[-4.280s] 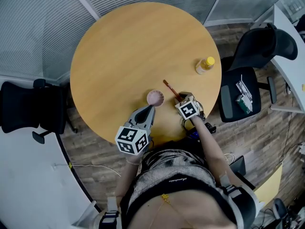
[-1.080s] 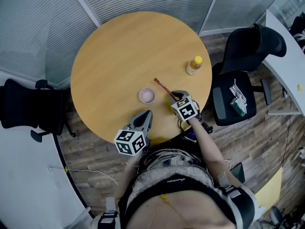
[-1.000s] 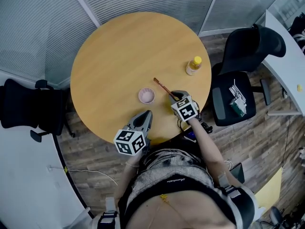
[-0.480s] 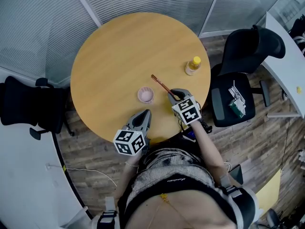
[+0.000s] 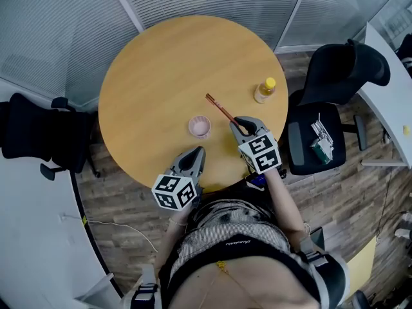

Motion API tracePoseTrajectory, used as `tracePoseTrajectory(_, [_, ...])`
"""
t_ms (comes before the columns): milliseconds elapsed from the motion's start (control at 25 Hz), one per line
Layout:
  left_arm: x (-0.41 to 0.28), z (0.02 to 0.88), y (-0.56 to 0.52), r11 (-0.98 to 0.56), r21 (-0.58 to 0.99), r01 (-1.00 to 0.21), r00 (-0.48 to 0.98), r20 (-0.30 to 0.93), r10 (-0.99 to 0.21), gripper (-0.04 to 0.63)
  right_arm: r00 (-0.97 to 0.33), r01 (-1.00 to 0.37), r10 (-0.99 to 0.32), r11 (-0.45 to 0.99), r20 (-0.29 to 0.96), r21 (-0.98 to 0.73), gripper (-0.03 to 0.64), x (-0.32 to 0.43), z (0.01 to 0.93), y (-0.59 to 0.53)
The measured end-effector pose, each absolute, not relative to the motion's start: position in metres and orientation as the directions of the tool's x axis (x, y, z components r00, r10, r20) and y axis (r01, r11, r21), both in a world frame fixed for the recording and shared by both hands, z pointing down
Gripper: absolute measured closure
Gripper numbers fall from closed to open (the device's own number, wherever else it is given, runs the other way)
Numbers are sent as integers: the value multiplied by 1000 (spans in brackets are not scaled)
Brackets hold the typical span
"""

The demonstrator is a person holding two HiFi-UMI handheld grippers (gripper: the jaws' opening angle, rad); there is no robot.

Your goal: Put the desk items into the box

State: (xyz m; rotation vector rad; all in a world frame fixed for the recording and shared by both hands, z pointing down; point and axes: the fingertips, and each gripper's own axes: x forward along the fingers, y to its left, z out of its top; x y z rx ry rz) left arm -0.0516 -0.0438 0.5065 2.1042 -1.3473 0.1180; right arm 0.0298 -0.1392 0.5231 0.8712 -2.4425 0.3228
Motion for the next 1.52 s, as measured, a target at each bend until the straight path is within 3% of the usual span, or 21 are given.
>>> tracePoseTrajectory(880, [-74, 487, -36, -213, 449, -868, 393, 358, -847, 598, -720, -592, -504, 805, 477, -43, 557, 17, 470, -134])
tracePoseTrajectory(1520, [-84, 490, -43, -197, 456, -868, 385, 368, -846, 598, -714, -552, -455, 833, 533, -29, 557, 5, 490, -138])
